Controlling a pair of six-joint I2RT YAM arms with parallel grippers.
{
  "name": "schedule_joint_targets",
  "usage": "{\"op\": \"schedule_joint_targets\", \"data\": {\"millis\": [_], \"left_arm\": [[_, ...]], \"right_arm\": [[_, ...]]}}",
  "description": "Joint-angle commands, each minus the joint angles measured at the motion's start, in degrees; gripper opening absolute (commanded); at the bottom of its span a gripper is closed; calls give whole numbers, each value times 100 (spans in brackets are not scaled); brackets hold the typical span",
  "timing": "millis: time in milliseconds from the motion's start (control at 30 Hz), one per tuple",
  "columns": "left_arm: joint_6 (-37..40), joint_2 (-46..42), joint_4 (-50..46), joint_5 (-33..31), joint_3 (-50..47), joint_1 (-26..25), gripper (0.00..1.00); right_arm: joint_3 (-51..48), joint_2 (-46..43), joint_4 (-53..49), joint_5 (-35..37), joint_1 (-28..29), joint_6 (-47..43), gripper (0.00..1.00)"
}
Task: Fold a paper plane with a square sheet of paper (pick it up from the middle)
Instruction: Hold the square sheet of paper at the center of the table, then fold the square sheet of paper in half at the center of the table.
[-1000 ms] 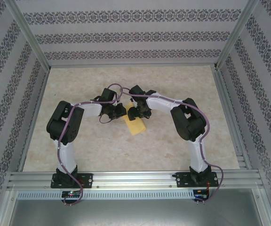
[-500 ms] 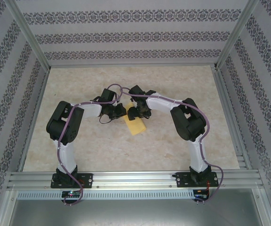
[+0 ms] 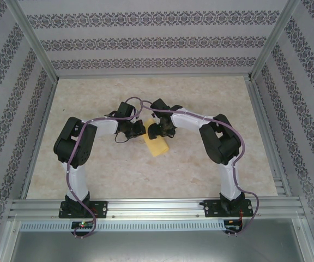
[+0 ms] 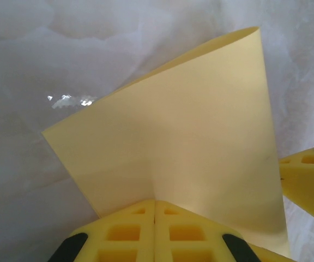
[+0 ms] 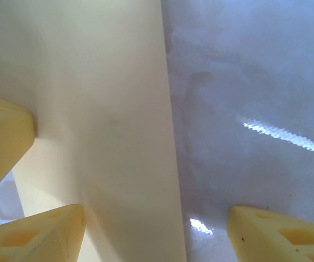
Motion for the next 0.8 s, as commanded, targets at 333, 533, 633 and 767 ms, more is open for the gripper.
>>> {"op": "schedule_joint_targets", "data": {"millis": [333,533,633,767], "left_arm": [[520,445,-869,-290,105,-53,6],[497,471,-897,-325,131,-49,6],[478,488,-906,-354,130,-56,5],[443,524,-884,-330,114,-54,5]], "right_arm": [[-555,-1220,743,-977,-325,348,67],[-454,-997,1125,-1674,-315,390,40],[-277,-695,1139,-1882,-310,441,23],[-16,-315,1019,-2016,-321,442,12]]}}
